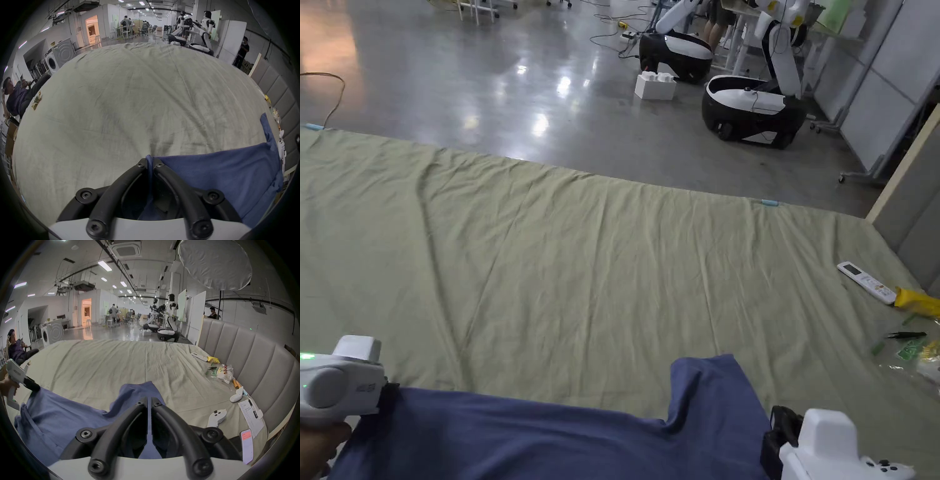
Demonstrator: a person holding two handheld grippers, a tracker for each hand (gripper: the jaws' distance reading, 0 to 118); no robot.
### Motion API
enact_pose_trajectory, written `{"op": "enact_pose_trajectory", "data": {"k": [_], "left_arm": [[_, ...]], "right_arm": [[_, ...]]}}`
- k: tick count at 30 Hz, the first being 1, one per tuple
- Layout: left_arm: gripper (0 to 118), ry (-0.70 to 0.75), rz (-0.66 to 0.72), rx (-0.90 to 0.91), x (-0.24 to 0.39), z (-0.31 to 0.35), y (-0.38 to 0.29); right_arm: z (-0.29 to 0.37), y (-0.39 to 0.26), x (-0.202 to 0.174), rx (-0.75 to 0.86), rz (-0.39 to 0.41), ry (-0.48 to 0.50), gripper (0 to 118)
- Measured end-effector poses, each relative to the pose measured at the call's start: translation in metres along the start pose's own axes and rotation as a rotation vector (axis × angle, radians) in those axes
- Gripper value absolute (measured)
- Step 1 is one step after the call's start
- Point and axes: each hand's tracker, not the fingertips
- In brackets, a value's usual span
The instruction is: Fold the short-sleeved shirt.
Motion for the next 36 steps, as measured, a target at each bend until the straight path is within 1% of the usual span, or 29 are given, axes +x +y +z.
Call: {"op": "enact_pose_trajectory", "data": {"k": [1,2,3,4,5,7,8,9,11,14,17,18,19,20,21,22,24,25,27,28,29,32,36], "left_arm": [[5,-0.005,0.004,0.006,-0.001,0.004,0.001],[5,-0.012,0.005,0.019,-0.002,0.008,0.001],[5,-0.023,0.007,0.041,-0.003,0.014,0.002],[5,-0.032,0.012,0.062,-0.001,0.018,-0.001],[5,-0.04,0.016,0.078,-0.001,0.024,-0.001],[5,-0.049,0.024,0.101,-0.002,0.033,-0.002],[5,-0.055,0.022,0.109,0.0,0.034,-0.006],[5,-0.056,0.021,0.114,0.0,0.037,-0.007],[5,-0.059,0.02,0.128,0.0,0.043,-0.009],[5,-0.065,0.021,0.142,0.003,0.047,-0.014],[5,-0.064,0.027,0.148,0.004,0.048,-0.018],[5,-0.065,0.03,0.149,0.003,0.049,-0.018],[5,-0.064,0.031,0.151,0.003,0.05,-0.019],[5,-0.062,0.034,0.154,0.005,0.051,-0.02],[5,-0.062,0.035,0.156,0.005,0.052,-0.021],[5,-0.061,0.037,0.156,0.005,0.053,-0.021],[5,-0.061,0.042,0.157,0.004,0.055,-0.023],[5,-0.062,0.045,0.16,0.003,0.056,-0.024],[5,-0.056,0.048,0.171,0.004,0.06,-0.026],[5,-0.044,0.032,0.179,0.005,0.062,-0.028],[5,-0.037,0.014,0.179,0.006,0.064,-0.029],[5,-0.042,0.017,0.184,0.007,0.074,-0.031],[5,-0.045,0.008,0.224,0.005,0.095,-0.034]], "right_arm": [[-0.013,0.002,0.005,-0.044,0.014,-0.006,9],[-0.027,0.004,0.011,-0.099,0.013,-0.003,19],[-0.041,0.004,0.017,-0.141,-0.014,-0.015,40],[-0.056,0.004,0.022,-0.172,-0.017,-0.011,52],[-0.073,0.005,0.028,-0.231,-0.026,-0.001,57],[-0.103,0.002,0.036,-0.311,-0.023,-0.009,59],[-0.121,-0.001,0.04,-0.383,-0.022,-0.002,63],[-0.129,-0.004,0.042,-0.399,-0.021,-0.009,66],[-0.152,-0.012,0.046,-0.452,-0.024,0.023,67],[-0.17,-0.019,0.043,-0.533,-0.064,0.074,67],[-0.181,-0.024,0.038,-0.563,-0.027,0.07,62],[-0.181,-0.023,0.038,-0.555,-0.018,0.07,54],[-0.181,-0.021,0.036,-0.553,-0.009,0.072,41],[-0.18,-0.019,0.035,-0.546,-0.004,0.086,18],[-0.181,-0.018,0.034,-0.537,0.001,0.103,2],[-0.175,-0.017,0.026,-0.532,0.023,0.13,2],[-0.174,-0.019,0.02,-0.535,0.063,0.103,2],[-0.17,-0.018,0.021,-0.527,0.064,0.103,2],[-0.16,-0.016,0.024,-0.499,0.024,0.094,2],[-0.151,-0.013,0.027,-0.455,-0.001,0.104,2],[-0.141,-0.009,0.029,-0.427,-0.005,0.108,2],[-0.11,0.003,0.033,-0.354,0.002,0.119,2],[-0.066,0.021,0.041,-0.288,-0.012,0.144,2]]}}
